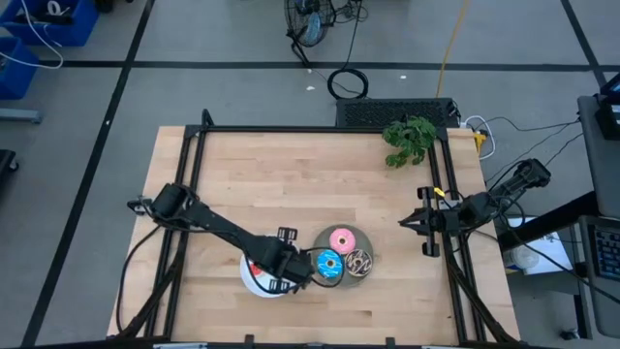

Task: Pick & Place donuts
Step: Put the small white donut on the white plate

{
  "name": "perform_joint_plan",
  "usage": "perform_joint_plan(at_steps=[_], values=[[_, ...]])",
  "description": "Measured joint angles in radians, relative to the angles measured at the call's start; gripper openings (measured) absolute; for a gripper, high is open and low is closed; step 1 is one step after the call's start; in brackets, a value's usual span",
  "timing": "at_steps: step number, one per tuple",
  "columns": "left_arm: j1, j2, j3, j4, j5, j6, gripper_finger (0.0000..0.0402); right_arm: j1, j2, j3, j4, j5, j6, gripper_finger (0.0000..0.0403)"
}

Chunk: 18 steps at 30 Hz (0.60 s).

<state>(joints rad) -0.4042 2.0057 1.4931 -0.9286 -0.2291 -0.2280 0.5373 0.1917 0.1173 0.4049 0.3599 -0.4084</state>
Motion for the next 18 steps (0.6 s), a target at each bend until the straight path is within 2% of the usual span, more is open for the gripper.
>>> perform_joint_plan(at_steps=[7, 14, 18], values=[[0.008, 0.000, -0.108, 0.094, -0.018, -0.046, 0.0021, 0.000, 0.000, 0.000, 0.002, 0.000, 0.004, 0.0000], [0.013, 0.000, -0.137, 0.122, -0.014, -0.056, 0.0014, 0.000, 0.000, 0.000, 0.002, 0.000, 0.003, 0.0000], [0.026, 0.000, -0.124, 0.123, -0.005, -0.089, 0.0055, 0.000, 0.000, 0.000, 0.002, 0.000, 0.003, 0.0000]])
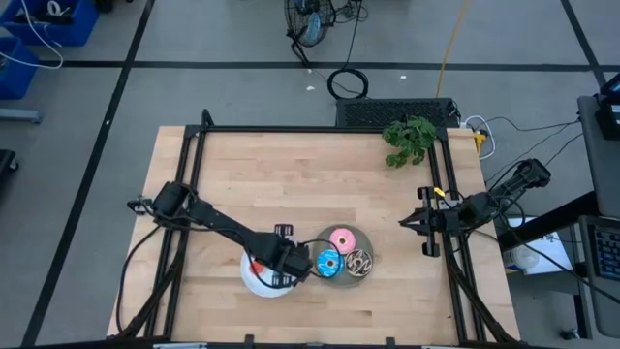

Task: Pick & Place donuts
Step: Put the small white donut on the white plate

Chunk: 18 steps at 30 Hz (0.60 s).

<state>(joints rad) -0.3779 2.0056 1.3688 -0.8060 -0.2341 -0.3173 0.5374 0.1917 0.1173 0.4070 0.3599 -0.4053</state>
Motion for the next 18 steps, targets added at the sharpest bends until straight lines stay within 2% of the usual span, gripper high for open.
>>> perform_joint_plan(at_steps=[5, 9, 13, 18], values=[[0.003, 0.000, 0.015, -0.004, 0.026, -0.030, 0.0133, 0.000, 0.000, 0.000, 0.000, 0.000, 0.000, 0.0000], [0.007, 0.000, 0.026, -0.008, 0.050, -0.032, 0.0175, 0.000, 0.000, 0.000, -0.001, 0.000, 0.000, 0.0000], [0.005, 0.000, 0.049, -0.032, 0.054, -0.025, 0.0187, 0.000, 0.000, 0.000, 0.000, 0.000, -0.003, 0.0000], [-0.002, 0.000, 0.105, -0.115, 0.054, -0.033, 0.0173, 0.000, 0.000, 0.000, 0.000, 0.000, -0.003, 0.0000]])
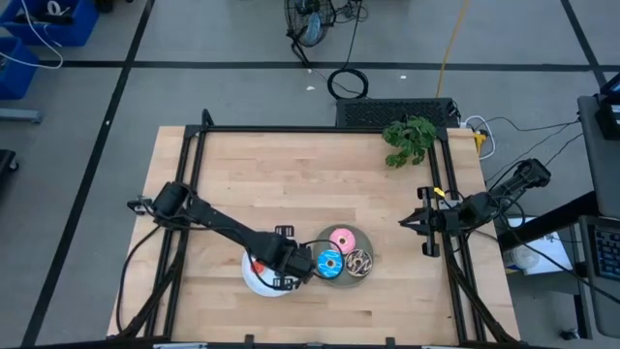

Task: Pick & Place donuts
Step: Put the small white donut on the white plate, then return to Home Position

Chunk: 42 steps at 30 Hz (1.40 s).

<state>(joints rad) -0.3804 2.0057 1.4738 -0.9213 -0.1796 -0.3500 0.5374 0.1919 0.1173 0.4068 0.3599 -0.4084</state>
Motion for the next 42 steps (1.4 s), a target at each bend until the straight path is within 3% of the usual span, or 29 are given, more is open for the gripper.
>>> perform_joint_plan(at_steps=[17, 23, 28, 33, 38, 42], values=[[-0.015, 0.002, 0.020, -0.060, -0.049, 0.011, 0.0123, 0.000, 0.001, 0.000, 0.000, 0.000, 0.001, 0.0000], [-0.058, -0.018, 0.140, -0.174, -0.146, 0.098, 0.0060, 0.000, 0.001, 0.000, 0.000, 0.000, 0.000, 0.0000], [-0.133, -0.214, 0.193, -0.179, -0.300, 0.121, 0.0006, 0.000, 0.004, 0.000, 0.000, 0.000, 0.006, 0.0000], [-0.214, -0.430, 0.184, -0.209, -0.456, 0.068, 0.0015, 0.000, 0.020, 0.000, 0.002, 0.000, 0.019, 0.0000], [-0.290, -0.611, 0.177, -0.378, -0.642, -0.088, 0.0004, 0.000, 0.031, 0.000, 0.014, 0.000, 0.017, 0.0000], [-0.308, -0.744, 0.059, -0.448, -0.748, -0.222, 0.0006, 0.000, 0.038, 0.000, 0.016, 0.000, 0.004, 0.0000]])
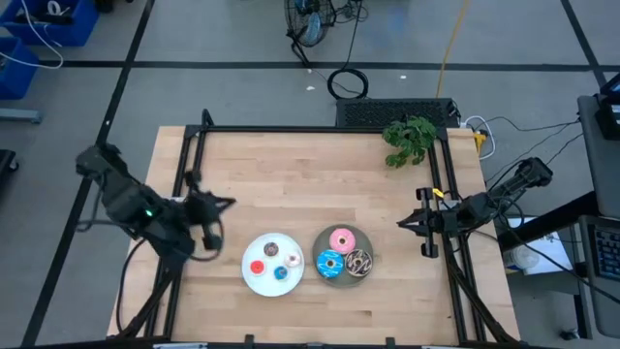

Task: Pick & Place donuts
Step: Return to Home Position

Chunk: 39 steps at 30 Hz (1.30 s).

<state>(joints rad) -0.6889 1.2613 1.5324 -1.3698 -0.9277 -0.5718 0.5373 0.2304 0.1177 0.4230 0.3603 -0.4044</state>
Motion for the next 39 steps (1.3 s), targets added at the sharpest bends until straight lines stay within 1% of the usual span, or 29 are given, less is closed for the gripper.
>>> perform_joint_plan(at_steps=[2, 3, 4, 5, 6, 9, 14, 16, 18, 21, 24, 27, 30, 33, 35, 38, 39], values=[[-0.001, -0.093, -0.135, 0.047, -0.071, -0.020, 0.0004, 0.000, 0.003, 0.000, 0.001, 0.000, -0.007, 0.0000], [-0.002, -0.143, -0.217, 0.108, -0.113, -0.020, 0.0004, 0.000, 0.005, 0.000, 0.001, 0.000, -0.008, 0.0000], [-0.002, -0.196, -0.304, 0.197, -0.145, 0.002, 0.0004, 0.000, 0.008, 0.000, 0.003, 0.000, -0.009, 0.0000], [-0.002, -0.248, -0.390, 0.300, -0.150, 0.049, 0.0006, 0.000, 0.011, 0.000, 0.005, 0.001, -0.009, 0.0000], [-0.002, -0.303, -0.474, 0.411, -0.132, 0.114, 0.0006, 0.000, 0.014, 0.000, 0.007, 0.000, -0.009, 0.0000], [0.002, -0.449, -0.681, 0.770, -0.016, 0.332, 0.0003, 0.000, 0.021, 0.000, 0.011, 0.001, -0.009, 0.0000], [0.014, -0.634, -0.917, 1.253, 0.151, 0.690, 0.0003, 0.000, 0.028, 0.000, 0.031, 0.001, -0.018, 0.0000], [0.060, -0.679, -1.012, 1.429, 0.237, 0.824, 0.0003, 0.000, 0.029, 0.000, 0.044, 0.001, -0.019, 0.0000], [0.131, -0.708, -1.083, 1.539, 0.339, 0.899, 0.0003, 0.000, 0.029, 0.000, 0.049, 0.001, -0.014, 0.0000], [0.242, -0.782, -1.156, 1.503, 0.470, 0.884, 0.0002, -0.006, 0.029, 0.000, 0.045, 0.002, -0.005, 0.0000], [0.337, -0.872, -1.202, 1.494, 0.561, 0.857, 0.0002, -0.024, 0.030, 0.000, 0.031, 0.003, 0.017, 0.0000], [0.409, -0.973, -1.228, 1.422, 0.640, 0.848, 0.0002, -0.054, 0.032, -0.002, 0.019, 0.003, 0.027, 0.0000], [0.467, -1.079, -1.237, 1.289, 0.683, 0.823, 0.0002, -0.093, 0.032, -0.040, 0.076, 0.002, 0.020, 0.0000], [0.504, -1.168, -1.237, 1.195, 0.750, 0.815, 0.0002, -0.143, 0.030, -0.076, 0.150, 0.004, 0.017, 0.0000], [0.516, -1.209, -1.254, 1.205, 0.769, 0.821, 0.0002, -0.176, 0.029, -0.085, 0.157, 0.002, 0.042, 0.0000], [0.528, -1.249, -1.298, 1.213, 0.783, 0.830, 0.0002, -0.218, 0.030, -0.086, 0.102, -0.005, 0.097, 0.0000], [0.533, -1.258, -1.322, 1.211, 0.778, 0.830, 0.0002, -0.232, 0.030, -0.087, 0.090, -0.022, 0.112, 0.0000]])
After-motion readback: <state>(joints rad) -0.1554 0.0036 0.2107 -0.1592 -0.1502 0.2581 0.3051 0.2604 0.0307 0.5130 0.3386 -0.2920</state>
